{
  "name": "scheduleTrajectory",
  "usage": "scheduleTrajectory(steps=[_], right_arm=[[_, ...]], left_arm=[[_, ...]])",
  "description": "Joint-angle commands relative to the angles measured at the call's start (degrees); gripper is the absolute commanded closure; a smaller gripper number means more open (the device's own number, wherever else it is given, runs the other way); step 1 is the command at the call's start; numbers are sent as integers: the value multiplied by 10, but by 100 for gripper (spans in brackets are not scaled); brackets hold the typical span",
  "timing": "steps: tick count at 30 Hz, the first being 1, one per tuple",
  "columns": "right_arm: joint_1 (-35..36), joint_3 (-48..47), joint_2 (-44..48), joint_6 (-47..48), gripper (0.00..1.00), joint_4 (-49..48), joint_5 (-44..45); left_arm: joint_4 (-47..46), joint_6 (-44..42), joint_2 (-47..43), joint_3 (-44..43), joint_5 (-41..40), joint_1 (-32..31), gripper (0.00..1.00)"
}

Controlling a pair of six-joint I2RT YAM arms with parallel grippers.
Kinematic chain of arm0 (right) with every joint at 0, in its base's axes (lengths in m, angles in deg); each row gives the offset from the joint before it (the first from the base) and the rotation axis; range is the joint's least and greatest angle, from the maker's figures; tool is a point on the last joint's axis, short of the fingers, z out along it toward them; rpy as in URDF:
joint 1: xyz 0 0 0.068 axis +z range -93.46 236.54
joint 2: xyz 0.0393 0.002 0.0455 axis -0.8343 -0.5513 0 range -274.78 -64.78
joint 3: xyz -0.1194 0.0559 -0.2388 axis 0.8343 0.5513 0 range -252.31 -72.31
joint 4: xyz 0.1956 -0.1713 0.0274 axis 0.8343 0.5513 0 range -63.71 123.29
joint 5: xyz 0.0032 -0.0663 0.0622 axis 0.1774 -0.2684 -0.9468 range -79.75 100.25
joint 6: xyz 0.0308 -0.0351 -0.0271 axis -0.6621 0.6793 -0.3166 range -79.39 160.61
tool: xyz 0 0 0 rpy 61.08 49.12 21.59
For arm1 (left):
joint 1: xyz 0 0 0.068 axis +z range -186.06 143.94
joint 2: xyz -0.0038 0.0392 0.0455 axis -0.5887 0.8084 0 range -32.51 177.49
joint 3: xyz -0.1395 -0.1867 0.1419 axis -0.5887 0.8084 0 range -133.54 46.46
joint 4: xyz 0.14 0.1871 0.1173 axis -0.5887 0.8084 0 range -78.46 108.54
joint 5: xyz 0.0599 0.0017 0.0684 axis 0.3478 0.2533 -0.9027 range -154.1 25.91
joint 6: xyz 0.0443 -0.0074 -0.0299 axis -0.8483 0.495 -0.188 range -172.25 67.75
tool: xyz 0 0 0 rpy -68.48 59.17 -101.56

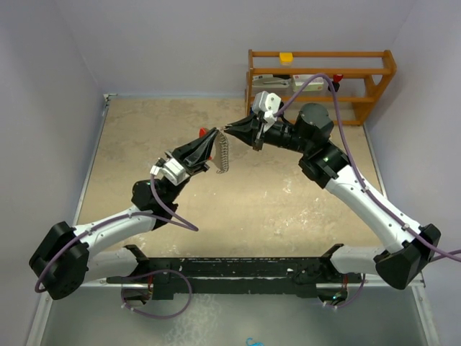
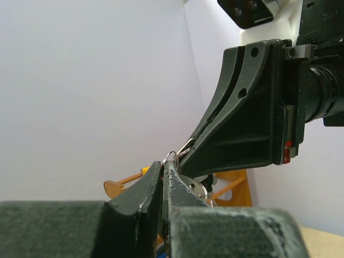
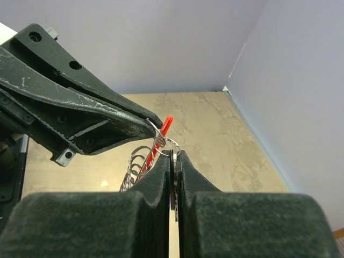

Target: Remove the keys from the keyring

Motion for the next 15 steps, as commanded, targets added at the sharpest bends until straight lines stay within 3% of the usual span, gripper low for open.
scheduleTrajectory(steps=[1, 15], right_arm=[[-1, -11, 0, -22, 100, -39, -23], [-1, -8, -18, -37, 100, -50, -48]], left_arm=[[-51, -13, -18, 1, -11, 5, 100], [-86, -14, -27, 4, -1, 5, 100]])
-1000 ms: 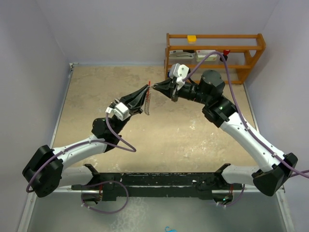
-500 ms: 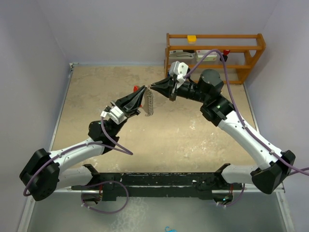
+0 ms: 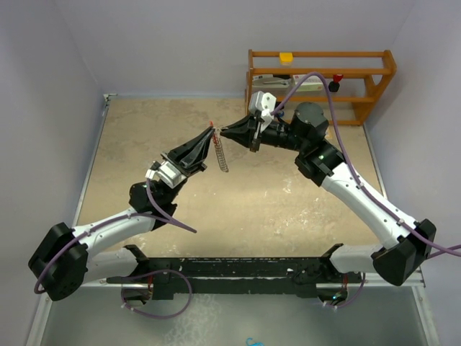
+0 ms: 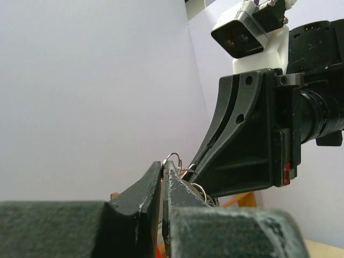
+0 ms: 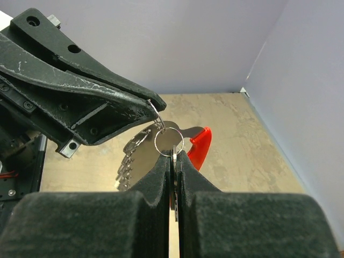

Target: Remove the keys from the keyring

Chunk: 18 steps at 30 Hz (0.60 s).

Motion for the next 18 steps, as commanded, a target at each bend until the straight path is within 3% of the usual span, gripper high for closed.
scheduleTrajectory(steps=[1, 18], right_arm=[[-1, -7, 1, -10, 100, -35, -12], [-1, -8, 16, -2, 100, -33, -8]], left_arm=[[-57, -7, -22, 0, 0, 3, 100], [-44, -9, -28, 5, -8, 3, 100]])
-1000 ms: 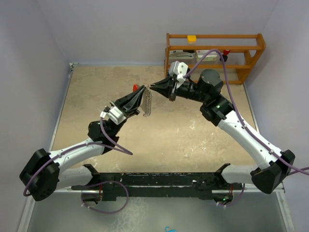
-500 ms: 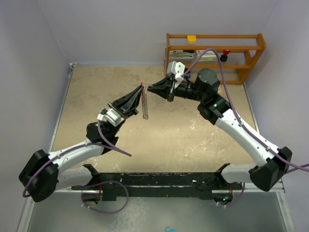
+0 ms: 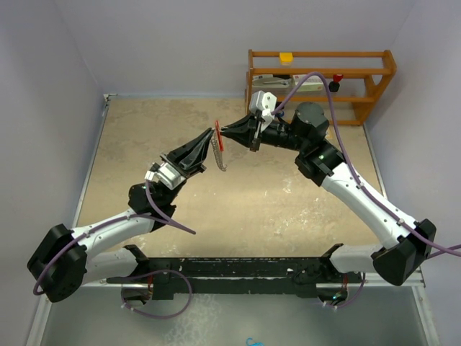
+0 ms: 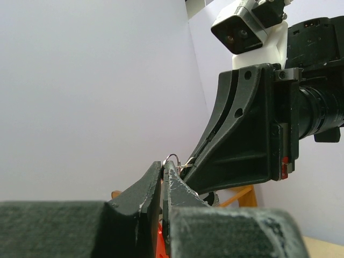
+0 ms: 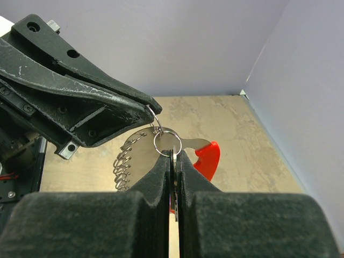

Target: Remove the keys from the keyring

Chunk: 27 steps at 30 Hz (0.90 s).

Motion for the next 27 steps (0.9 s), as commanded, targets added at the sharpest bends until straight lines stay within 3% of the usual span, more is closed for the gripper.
scheduleTrajectory(steps=[1, 7, 15, 27], right_arm=[[-1, -8, 17, 4, 100, -24, -1], [-1, -28, 23, 9, 100, -11, -8], [-1, -95, 2, 5, 100, 78, -18], [-1, -121, -12, 26, 100, 131, -31]], left_arm=[[-43, -4, -19, -5, -6, 3, 100], [7, -18, -22, -15, 11, 3, 100], [68, -48, -30, -27, 49, 3, 100], [64, -42, -38, -32, 14, 3, 100]])
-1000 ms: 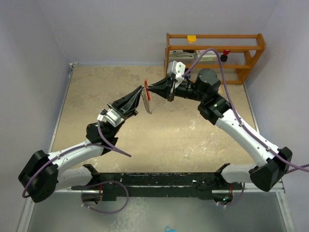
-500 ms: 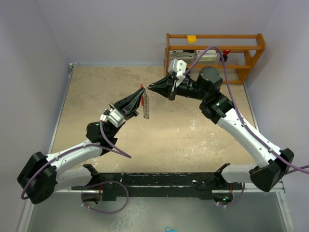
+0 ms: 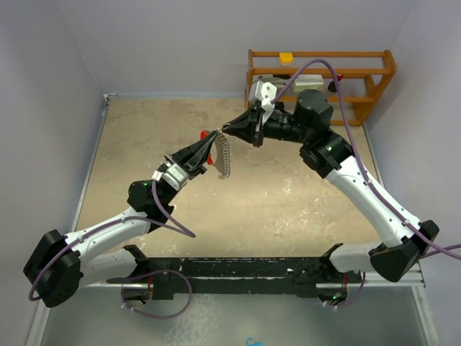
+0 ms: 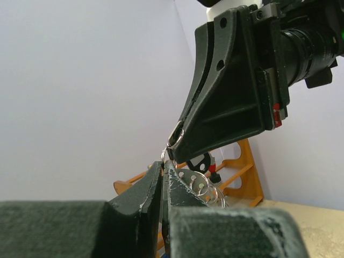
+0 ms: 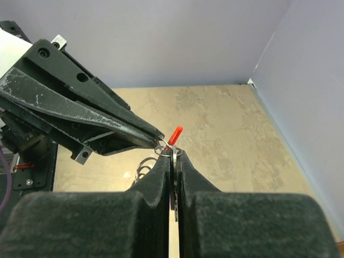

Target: Remove the keys from the keyring

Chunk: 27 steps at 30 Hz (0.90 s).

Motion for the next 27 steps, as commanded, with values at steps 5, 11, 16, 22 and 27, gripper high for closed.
scheduleTrajectory(steps=[5, 11, 16, 22, 27], right_arm=[[0, -18, 8, 8, 100, -4, -26], [0, -16, 11, 8, 100, -7, -30], [0, -8, 16, 8, 100, -15, -24], [0, -6, 12, 8, 100, -18, -18], [0, -3, 11, 7, 100, -23, -14]], left_arm=[[-65, 20, 6, -31, -37, 3, 98], [-79, 24, 25, -47, -35, 3, 93], [-63, 25, 21, -43, -22, 3, 68], [-26, 34, -8, -35, -26, 3, 49], [18, 33, -28, -38, -20, 3, 51]])
